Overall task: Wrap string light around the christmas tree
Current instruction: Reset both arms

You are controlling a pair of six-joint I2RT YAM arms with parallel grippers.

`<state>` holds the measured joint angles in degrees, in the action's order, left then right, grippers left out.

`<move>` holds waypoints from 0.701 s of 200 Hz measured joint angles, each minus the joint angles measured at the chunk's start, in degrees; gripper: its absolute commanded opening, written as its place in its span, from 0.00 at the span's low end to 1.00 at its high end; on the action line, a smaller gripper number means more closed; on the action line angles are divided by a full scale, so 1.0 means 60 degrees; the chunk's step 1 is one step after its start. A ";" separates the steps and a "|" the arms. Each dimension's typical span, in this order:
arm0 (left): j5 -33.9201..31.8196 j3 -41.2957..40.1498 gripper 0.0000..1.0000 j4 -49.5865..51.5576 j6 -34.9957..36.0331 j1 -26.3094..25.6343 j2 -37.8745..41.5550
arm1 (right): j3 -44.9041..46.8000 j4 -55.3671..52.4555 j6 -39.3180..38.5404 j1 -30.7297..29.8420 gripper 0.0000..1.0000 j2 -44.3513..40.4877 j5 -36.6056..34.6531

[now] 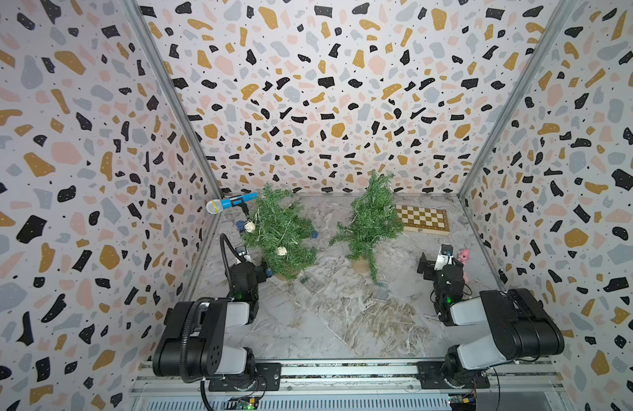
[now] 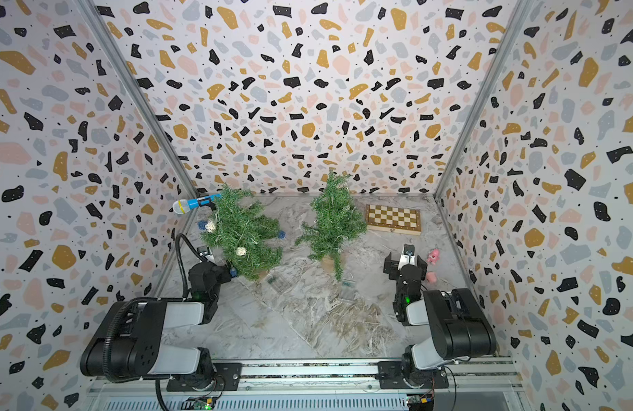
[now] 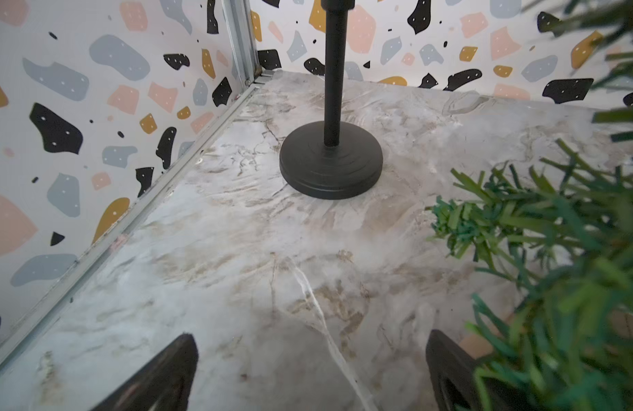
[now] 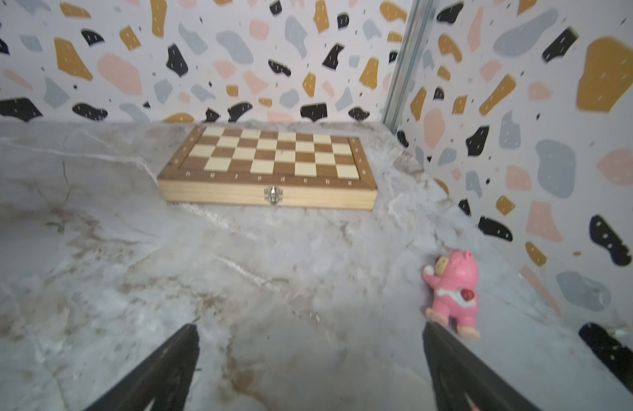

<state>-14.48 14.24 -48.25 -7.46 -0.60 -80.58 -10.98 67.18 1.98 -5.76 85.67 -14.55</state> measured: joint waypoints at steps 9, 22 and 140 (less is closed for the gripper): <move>-0.0036 0.0091 0.99 0.0135 0.0026 -0.0018 0.0022 | -0.0004 0.0076 -0.0022 -0.0066 0.99 -0.0004 0.0022; -0.0149 0.0197 0.99 0.0120 0.0069 -0.0076 0.0011 | -0.0004 0.0200 -0.0040 -0.0131 0.99 -0.0015 0.0066; -0.0259 0.0295 0.99 0.0342 0.0193 -0.0237 0.0025 | -0.0004 0.0313 -0.0062 -0.0138 0.99 -0.0022 0.0251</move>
<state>-16.03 16.01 -46.19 -6.31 -2.02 -80.42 -11.00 69.06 1.61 -6.59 85.54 -13.04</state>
